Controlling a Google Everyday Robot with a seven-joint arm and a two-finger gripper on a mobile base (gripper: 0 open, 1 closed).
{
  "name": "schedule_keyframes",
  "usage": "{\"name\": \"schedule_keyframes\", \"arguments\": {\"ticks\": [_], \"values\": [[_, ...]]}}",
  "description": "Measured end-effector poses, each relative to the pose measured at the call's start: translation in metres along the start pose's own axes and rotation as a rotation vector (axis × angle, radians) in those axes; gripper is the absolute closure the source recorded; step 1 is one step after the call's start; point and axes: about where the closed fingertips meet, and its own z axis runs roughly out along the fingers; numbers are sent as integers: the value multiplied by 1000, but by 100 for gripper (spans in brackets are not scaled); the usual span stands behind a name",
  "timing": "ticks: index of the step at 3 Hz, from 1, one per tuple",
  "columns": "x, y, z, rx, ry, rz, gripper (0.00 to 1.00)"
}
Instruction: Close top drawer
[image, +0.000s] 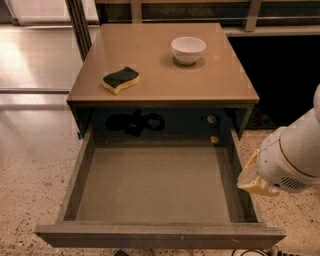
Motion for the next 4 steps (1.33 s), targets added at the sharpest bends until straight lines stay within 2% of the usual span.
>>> {"name": "schedule_keyframes", "arguments": {"ticks": [1, 2, 3, 4], "values": [[0, 0, 0, 0, 0, 0, 97], [0, 0, 0, 0, 0, 0, 100], [-1, 6, 2, -14, -33, 16, 100], [1, 32, 4, -41, -90, 27, 100]]}}
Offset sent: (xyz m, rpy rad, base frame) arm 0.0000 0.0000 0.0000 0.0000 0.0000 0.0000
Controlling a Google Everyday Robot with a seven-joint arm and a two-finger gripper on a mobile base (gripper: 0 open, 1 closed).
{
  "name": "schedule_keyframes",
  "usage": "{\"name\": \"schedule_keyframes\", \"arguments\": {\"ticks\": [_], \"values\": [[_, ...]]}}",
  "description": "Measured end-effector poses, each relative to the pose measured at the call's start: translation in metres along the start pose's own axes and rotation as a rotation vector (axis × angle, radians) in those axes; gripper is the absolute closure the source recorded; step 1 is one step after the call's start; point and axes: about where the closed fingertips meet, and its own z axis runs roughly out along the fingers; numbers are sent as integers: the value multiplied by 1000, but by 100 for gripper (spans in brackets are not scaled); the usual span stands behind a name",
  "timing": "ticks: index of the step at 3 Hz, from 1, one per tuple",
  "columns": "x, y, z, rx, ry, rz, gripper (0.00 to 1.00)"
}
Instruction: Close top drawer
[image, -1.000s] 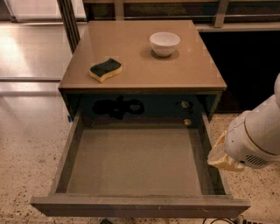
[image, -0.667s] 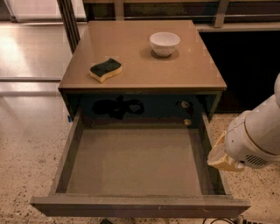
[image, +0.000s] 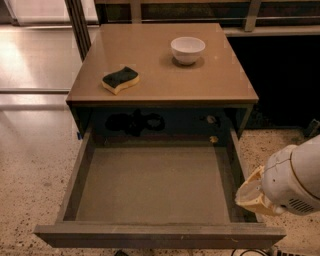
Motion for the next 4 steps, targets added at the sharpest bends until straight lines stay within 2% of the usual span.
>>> {"name": "schedule_keyframes", "arguments": {"ticks": [1, 2, 3, 4], "values": [[0, 38, 5, -39, -35, 2, 100], [2, 76, 32, -91, -39, 9, 100], [7, 115, 84, -167, -21, 19, 100], [7, 115, 84, -167, -21, 20, 100]]}}
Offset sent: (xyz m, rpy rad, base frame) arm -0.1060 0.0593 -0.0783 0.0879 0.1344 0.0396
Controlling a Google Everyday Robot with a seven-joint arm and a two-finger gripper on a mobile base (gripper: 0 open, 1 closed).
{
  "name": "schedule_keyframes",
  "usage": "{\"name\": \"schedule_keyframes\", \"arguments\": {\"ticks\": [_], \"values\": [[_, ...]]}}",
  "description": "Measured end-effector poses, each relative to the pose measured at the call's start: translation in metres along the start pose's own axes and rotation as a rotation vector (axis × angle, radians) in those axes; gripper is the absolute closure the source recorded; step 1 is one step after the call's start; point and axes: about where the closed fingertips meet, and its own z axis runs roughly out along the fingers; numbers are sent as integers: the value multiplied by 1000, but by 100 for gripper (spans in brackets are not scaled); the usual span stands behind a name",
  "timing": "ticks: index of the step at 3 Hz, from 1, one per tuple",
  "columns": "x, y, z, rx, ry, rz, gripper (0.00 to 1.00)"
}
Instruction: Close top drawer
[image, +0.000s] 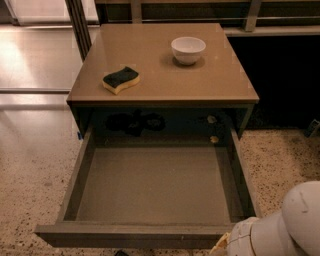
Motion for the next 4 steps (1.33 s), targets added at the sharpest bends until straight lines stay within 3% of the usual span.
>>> {"name": "schedule_keyframes", "arguments": {"ticks": [1, 2, 3, 4], "values": [[7, 5, 5, -2, -11, 23, 100], [19, 11, 38, -35, -56, 71, 100], [20, 0, 85, -6, -115, 104, 100], [17, -8, 93, 5, -109, 105, 100]]}}
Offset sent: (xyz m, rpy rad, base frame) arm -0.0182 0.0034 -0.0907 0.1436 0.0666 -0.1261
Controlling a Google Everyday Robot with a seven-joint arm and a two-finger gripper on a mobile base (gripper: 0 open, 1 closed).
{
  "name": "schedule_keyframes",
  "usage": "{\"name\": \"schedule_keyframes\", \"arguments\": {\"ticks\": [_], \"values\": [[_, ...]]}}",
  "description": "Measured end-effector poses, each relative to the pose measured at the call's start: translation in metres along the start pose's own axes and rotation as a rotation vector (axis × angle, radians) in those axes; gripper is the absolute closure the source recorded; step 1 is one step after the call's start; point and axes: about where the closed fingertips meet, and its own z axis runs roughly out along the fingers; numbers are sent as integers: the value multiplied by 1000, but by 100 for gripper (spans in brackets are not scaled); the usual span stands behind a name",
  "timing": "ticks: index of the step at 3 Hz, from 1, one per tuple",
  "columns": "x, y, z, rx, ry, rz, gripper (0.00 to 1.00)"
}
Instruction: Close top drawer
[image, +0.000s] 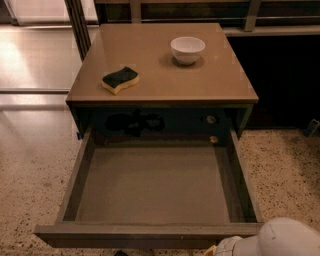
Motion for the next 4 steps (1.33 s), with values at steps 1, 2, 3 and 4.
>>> {"name": "schedule_keyframes", "arguments": {"ticks": [1, 2, 3, 4], "values": [[-9, -27, 20, 57, 18, 6, 100], [-10, -39, 25, 116, 23, 23, 100], [-13, -57, 29, 199, 20, 54, 100], [-13, -57, 29, 199, 20, 54, 100]]}}
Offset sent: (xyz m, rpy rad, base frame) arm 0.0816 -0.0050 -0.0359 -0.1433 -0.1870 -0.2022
